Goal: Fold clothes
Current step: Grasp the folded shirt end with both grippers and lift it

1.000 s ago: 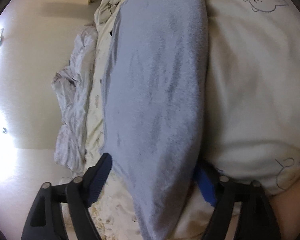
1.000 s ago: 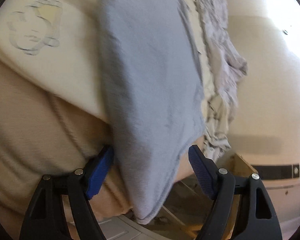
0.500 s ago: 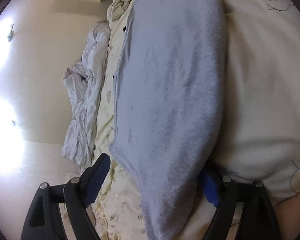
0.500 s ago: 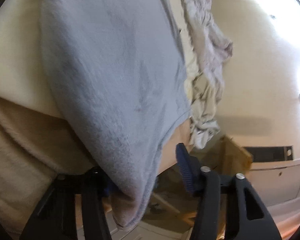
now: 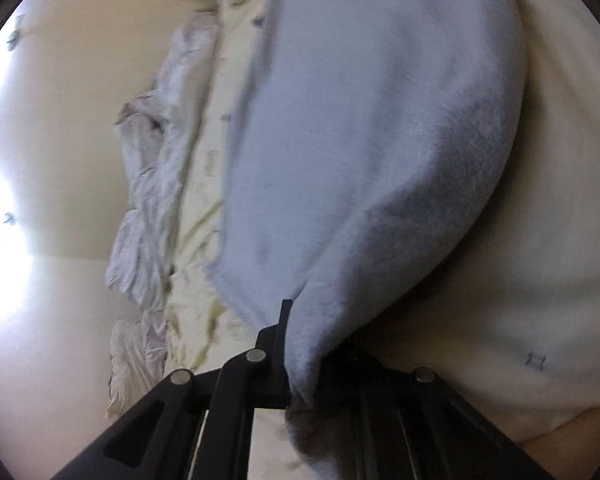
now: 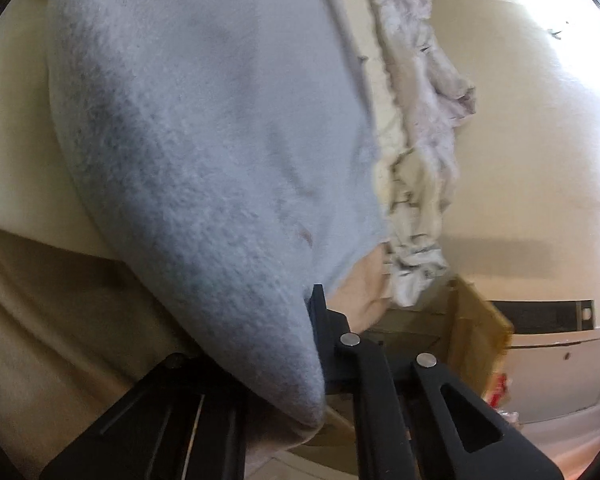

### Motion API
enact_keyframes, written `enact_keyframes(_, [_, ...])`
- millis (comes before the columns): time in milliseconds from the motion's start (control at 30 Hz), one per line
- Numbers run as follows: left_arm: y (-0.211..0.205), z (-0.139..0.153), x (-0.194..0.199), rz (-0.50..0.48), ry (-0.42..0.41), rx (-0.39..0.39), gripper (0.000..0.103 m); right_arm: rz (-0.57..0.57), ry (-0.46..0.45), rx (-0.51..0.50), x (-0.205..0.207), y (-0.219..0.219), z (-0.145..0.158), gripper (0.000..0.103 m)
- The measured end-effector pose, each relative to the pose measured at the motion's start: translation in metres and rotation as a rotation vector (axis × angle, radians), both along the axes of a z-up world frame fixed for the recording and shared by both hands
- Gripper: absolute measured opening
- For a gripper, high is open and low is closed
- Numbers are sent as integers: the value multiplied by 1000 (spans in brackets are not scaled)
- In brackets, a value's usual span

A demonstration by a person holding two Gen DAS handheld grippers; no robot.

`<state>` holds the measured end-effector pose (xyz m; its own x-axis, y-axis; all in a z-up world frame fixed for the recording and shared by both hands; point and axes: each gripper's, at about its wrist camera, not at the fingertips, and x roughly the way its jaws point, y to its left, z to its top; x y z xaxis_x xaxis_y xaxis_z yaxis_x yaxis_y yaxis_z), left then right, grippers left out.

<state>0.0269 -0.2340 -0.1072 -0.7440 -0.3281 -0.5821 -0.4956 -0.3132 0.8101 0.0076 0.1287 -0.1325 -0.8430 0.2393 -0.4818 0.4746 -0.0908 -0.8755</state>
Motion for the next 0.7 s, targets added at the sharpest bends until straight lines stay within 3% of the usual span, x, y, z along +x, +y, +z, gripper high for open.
enact_keyframes(167, [-1, 61, -1, 25, 129, 29, 5, 28, 78, -59, -3, -4, 50, 6])
enact_keyframes(400, [13, 157, 0, 22, 284, 67, 5, 54, 117, -160, 5, -10, 135, 5])
enact_keyframes(700, [15, 255, 73, 14, 444, 108, 6, 78, 97, -172, 82, 10, 241, 5])
